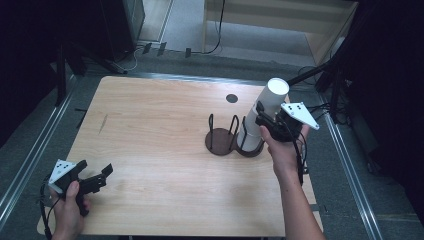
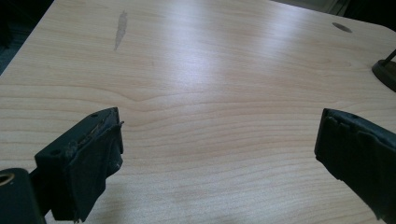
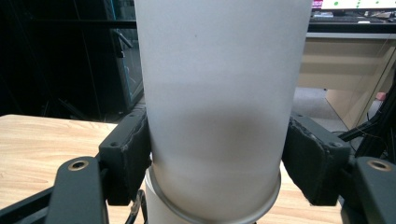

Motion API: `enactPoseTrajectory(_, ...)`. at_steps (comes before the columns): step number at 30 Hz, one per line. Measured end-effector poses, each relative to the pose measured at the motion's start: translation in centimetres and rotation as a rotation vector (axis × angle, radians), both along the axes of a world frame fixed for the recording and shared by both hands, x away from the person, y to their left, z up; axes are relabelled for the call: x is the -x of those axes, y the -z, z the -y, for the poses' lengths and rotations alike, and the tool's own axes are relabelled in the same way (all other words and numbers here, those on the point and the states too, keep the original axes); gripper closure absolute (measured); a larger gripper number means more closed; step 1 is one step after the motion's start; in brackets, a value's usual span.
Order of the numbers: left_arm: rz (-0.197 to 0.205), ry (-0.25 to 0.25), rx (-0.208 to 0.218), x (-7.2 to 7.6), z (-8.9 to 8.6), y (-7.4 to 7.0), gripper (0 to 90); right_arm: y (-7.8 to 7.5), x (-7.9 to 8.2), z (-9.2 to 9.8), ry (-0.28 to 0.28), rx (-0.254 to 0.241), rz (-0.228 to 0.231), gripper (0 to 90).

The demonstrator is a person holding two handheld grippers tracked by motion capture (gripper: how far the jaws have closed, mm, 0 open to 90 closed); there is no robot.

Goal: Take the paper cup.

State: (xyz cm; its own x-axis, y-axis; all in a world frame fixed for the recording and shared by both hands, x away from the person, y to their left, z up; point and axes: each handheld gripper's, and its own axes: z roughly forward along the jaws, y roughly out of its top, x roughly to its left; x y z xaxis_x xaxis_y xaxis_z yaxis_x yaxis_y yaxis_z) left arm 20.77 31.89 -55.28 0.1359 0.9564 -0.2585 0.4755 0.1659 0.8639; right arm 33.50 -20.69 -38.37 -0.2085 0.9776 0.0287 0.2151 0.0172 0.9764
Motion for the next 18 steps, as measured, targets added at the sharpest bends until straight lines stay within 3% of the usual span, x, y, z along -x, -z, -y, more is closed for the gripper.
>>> enactPoseTrajectory(12,-0.015,0.023,-0.019,-0.1,0.3,-0.1,1.6,0.2,1.5,0.7,0.000,-0.005,-0.015,28.5)
enactPoseTrajectory(14,-0.012,0.059,-0.046,-0.1,0.5,-0.3,1.8,0.4,1.8,0.8,-0.001,-0.003,-0.022,28.4)
enactPoseTrajectory(16,-0.012,0.057,-0.061,-0.1,0.7,-0.4,7.2,0.4,2.1,0.8,-0.001,-0.004,-0.027,28.5)
enactPoseTrajectory(18,-0.025,0.032,-0.105,-0.2,1.2,-0.6,11.3,0.5,2.6,1.0,-0.001,0.001,-0.033,28.4)
